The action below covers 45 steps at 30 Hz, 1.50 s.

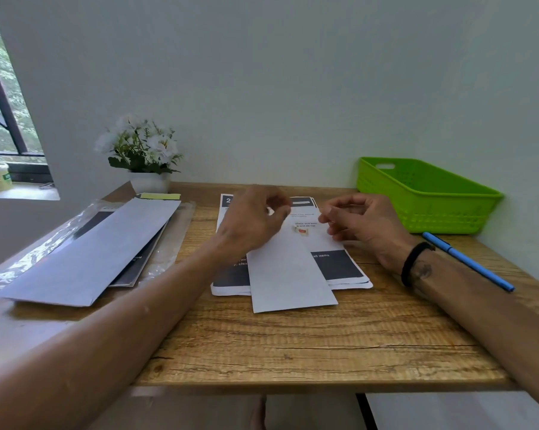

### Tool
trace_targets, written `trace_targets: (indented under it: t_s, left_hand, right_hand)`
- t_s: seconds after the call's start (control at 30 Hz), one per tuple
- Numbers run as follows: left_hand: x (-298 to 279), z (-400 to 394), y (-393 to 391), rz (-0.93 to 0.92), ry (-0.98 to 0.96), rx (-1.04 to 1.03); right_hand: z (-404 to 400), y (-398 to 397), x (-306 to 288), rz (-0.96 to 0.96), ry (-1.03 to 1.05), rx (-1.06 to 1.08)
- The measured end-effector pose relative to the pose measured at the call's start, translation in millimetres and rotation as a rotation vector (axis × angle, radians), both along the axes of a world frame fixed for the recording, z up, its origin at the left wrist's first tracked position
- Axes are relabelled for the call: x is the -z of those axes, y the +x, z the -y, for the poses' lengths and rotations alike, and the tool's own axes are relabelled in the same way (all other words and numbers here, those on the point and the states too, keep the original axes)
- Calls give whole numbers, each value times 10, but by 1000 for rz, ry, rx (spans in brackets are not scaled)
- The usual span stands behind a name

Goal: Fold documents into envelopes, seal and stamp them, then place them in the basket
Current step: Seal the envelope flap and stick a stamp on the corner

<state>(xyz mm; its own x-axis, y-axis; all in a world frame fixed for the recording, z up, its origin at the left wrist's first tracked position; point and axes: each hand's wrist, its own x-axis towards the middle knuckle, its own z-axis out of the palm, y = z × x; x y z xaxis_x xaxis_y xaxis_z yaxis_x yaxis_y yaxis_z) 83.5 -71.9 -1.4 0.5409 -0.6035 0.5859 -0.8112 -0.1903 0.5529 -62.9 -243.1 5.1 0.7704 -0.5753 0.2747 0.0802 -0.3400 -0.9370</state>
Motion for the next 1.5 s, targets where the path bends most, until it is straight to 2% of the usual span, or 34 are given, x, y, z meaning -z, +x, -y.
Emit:
trace_targets:
  t_s: [0.1, 0.2, 0.5, 0.77, 1.1, 1.33, 1.5]
  left_hand:
    - [54, -51, 67, 55, 118, -84]
    - [73, -21, 62, 35, 226, -154]
    - [102, 38, 28, 54, 282, -81]
    - [101, 57, 6, 0, 272, 0]
    - [103, 75, -18, -76, 215, 23]
    - [37, 56, 4, -206, 120, 72]
    - [-2, 44, -45, -223, 97, 96]
  right_hand:
    - [69, 48, 79, -65, -358, 124]
    - [26, 81, 91, -80, -576, 133]
    - [-31, 265, 153, -181, -740, 0]
    - [-6, 248, 155, -133, -613, -31]
    - [-26, 212, 156, -61, -586, -34]
    - [-65, 159, 117, -3, -369, -70]
    - [-116, 132, 96, 5, -339, -97]
